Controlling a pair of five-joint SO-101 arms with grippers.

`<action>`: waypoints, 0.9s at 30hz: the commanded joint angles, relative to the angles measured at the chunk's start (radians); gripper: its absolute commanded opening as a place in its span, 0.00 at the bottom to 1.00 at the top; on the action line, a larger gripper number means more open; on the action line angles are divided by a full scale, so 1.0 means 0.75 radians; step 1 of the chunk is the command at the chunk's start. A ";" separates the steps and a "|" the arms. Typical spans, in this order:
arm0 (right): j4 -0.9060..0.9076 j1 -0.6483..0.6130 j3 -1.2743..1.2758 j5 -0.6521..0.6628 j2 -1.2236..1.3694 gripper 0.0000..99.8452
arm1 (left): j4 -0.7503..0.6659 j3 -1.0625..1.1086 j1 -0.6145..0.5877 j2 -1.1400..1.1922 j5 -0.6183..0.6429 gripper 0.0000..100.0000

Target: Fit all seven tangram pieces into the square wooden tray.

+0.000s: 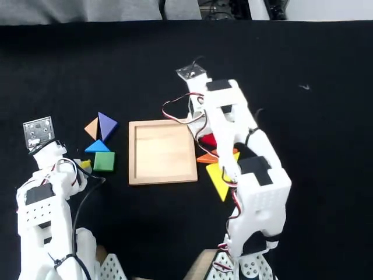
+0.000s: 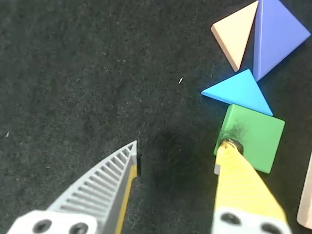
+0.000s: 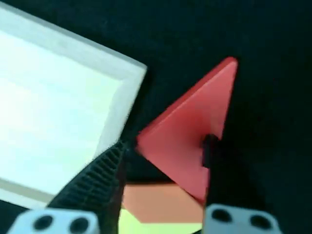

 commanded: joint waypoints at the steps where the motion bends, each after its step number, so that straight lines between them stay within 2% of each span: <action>1: 0.059 0.025 -0.032 0.016 -0.150 0.19 | -0.029 -0.009 -0.005 -0.006 -0.002 0.26; 9: -0.008 0.002 0.105 0.016 -0.277 0.23 | -0.027 -0.009 -0.005 -0.006 -0.002 0.26; 16: -0.102 -0.035 0.152 0.035 -0.179 0.30 | -0.027 -0.009 -0.005 -0.006 -0.002 0.26; 20: -0.113 -0.045 0.107 0.100 -0.101 0.30 | -0.027 -0.009 -0.005 -0.006 -0.002 0.26; 27: -0.106 -0.025 0.036 0.106 0.011 0.30 | -0.029 -0.009 -0.005 -0.006 -0.002 0.26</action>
